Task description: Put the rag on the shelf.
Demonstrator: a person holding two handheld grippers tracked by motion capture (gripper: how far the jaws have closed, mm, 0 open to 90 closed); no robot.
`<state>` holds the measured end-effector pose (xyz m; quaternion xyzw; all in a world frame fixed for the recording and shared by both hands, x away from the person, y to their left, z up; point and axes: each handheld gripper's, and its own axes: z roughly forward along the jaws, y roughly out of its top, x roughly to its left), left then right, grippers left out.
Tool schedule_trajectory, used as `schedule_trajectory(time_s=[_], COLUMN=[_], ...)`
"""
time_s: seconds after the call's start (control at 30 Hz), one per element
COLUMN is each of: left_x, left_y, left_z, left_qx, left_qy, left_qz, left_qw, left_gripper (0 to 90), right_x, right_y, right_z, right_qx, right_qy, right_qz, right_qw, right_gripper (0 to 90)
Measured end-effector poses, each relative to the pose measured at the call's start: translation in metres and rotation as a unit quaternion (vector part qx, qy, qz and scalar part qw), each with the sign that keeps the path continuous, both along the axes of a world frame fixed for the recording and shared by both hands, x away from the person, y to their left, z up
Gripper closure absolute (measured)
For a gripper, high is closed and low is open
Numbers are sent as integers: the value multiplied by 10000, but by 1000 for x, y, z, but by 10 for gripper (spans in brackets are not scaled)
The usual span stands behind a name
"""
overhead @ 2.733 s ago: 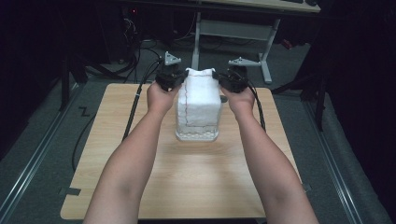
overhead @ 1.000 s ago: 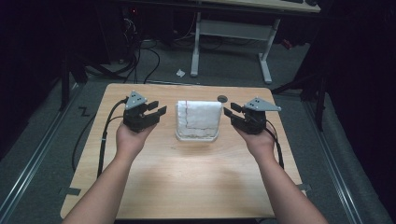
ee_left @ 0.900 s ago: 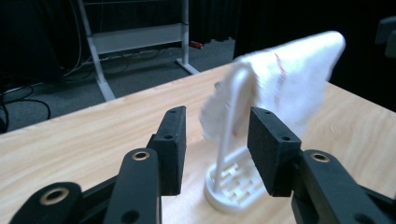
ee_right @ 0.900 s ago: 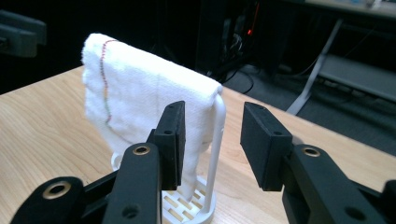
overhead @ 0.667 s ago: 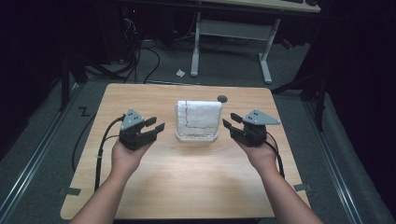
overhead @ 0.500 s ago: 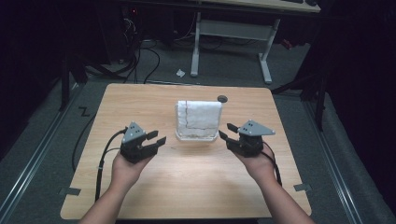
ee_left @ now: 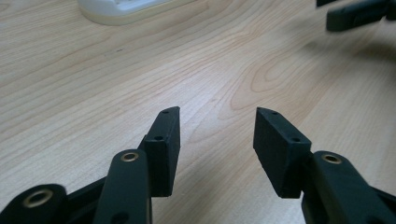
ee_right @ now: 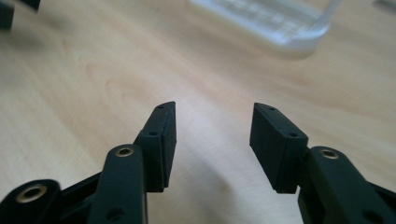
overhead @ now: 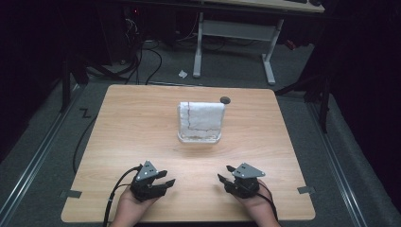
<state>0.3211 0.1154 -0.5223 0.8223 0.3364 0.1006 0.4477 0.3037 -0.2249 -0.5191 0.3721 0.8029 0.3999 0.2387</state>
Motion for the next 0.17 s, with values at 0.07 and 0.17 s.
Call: schedule_trajectory(time_s=[0.07, 0.17], left_x=[2, 6], left_y=[-1, -3], left_z=[-2, -4], left_qx=[-105, -88], left_qy=[100, 55], left_qz=[-15, -42], left_qw=[9999, 9999], left_gripper=[516, 478], right_x=[5, 10], right_y=[-7, -11], right_z=[-1, -4], right_qx=[228, 292], right_qy=[143, 208], right_qz=[-135, -177], right_qw=[9995, 9992], right_gripper=[514, 505])
